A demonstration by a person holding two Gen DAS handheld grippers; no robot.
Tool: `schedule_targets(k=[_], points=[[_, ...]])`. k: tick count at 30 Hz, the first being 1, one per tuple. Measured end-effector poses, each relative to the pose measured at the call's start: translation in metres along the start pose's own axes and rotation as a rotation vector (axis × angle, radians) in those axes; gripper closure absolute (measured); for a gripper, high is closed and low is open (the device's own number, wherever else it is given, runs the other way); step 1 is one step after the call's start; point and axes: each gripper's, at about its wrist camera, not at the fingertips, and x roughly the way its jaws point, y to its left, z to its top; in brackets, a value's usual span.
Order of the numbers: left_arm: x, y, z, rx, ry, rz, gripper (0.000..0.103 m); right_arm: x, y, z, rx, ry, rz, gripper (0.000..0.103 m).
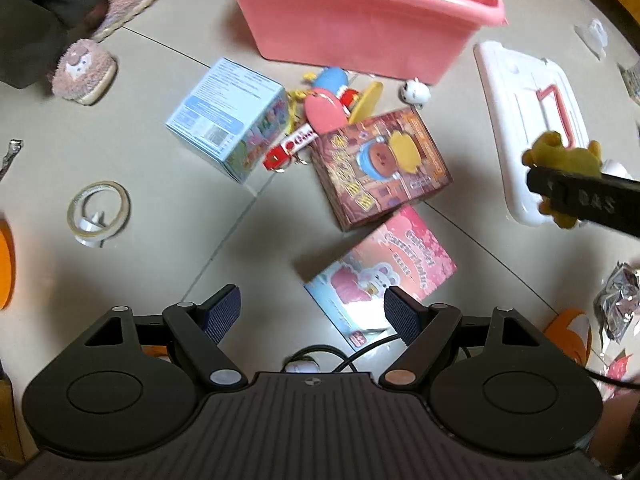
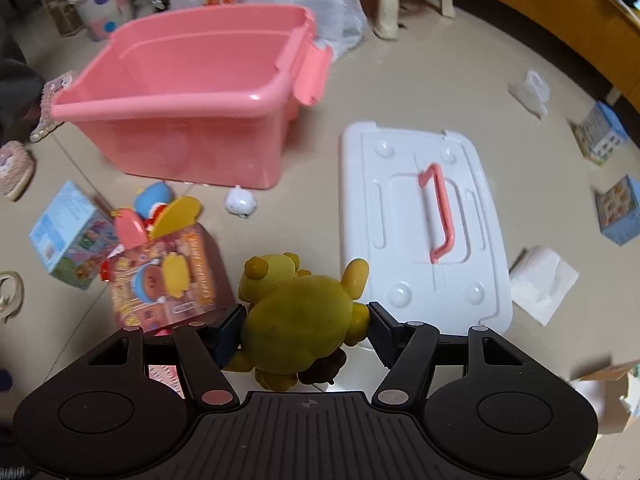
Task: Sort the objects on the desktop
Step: 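Lift the duck with the right gripper and carry it over the pink bin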
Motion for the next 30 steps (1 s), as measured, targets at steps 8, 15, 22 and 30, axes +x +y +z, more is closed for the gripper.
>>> schedule_targets(k=[8, 15, 22, 30], points=[[-0.011, 0.016, 0.001, -0.018, -0.048, 0.041, 0.022, -0.040, 0.017, 0.009, -0.086, -0.079, 0.011, 0.042], [-0.014, 0.026, 0.007, -0.043, -0.074, 0.054, 0.022, -0.071, 0.026, 0.029, -0.102, -0.139, 0.029, 0.042], [-0.016, 0.033, 0.016, -0.079, -0.099, 0.059, 0.022, -0.087, 0.038, 0.054, -0.105, -0.160, 0.053, 0.042], [-0.008, 0.033, 0.027, -0.117, -0.091, 0.044, 0.022, -0.085, 0.058, 0.088, -0.148, -0.167, 0.066, 0.042]])
